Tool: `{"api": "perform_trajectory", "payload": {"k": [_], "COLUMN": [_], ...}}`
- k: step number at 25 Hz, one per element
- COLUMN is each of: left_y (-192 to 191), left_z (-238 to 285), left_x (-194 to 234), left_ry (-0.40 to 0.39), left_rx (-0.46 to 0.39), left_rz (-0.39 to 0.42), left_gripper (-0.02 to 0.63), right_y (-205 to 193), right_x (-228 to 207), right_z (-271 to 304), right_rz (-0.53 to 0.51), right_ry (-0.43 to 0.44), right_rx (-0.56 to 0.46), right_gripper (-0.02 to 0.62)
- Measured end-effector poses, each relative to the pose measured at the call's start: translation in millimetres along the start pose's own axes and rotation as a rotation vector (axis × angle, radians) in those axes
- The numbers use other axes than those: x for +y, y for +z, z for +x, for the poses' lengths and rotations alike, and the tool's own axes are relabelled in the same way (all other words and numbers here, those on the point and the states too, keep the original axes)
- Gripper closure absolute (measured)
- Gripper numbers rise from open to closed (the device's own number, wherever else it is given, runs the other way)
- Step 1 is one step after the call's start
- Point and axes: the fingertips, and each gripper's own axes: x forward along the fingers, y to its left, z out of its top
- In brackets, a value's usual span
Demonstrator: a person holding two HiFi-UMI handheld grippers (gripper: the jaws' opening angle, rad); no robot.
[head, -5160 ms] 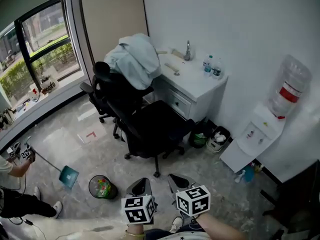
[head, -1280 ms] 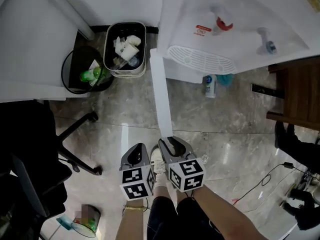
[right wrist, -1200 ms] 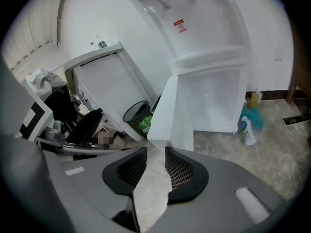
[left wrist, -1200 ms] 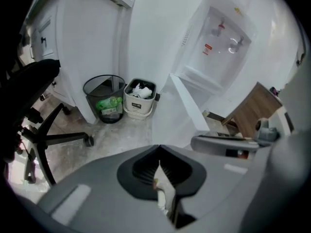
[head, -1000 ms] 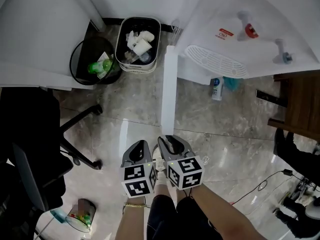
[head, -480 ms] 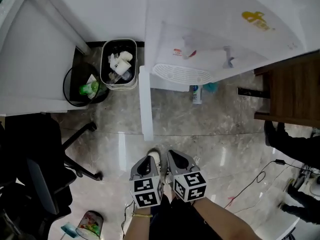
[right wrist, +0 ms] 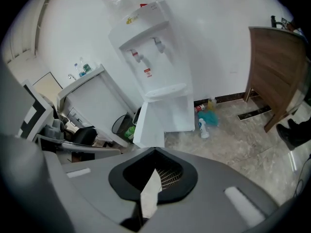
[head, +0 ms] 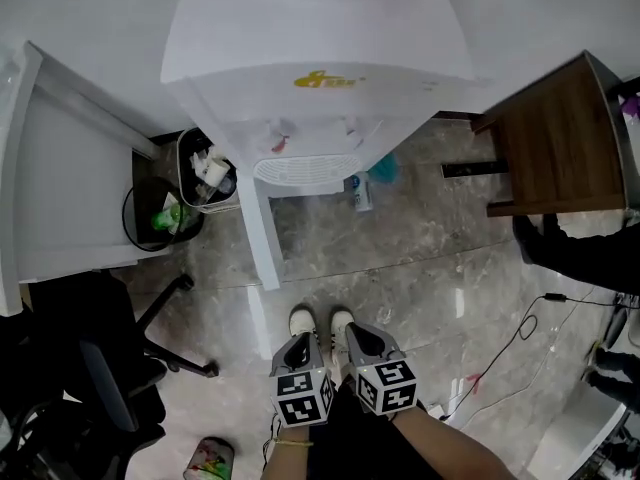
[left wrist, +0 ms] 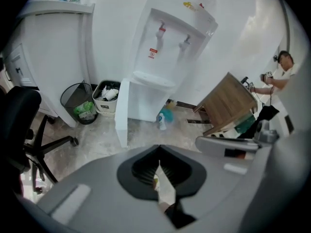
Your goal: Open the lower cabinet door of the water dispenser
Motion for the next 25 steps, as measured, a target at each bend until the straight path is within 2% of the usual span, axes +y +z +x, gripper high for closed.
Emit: {"api": "perform_trajectory", "payload": {"k": [7,25], "left_y": [-9,-19], "left_z": [7,2], "left_x": [-7,-7], "left_ry": [0.005,-0.006], "left_rx": [0.020,0.039], "left_rz": [0.040,0.029], "left_gripper": [0.598,0.598], "right_y": [-5,-10], "right_x": [-17,-5], "right_z": [-1,-6], "right_rz": [0.030,-0.010], "right_ry": [-0.021,0.001], "right_rx": [0.007,0.027], "right_gripper": [0.598,0.598]}}
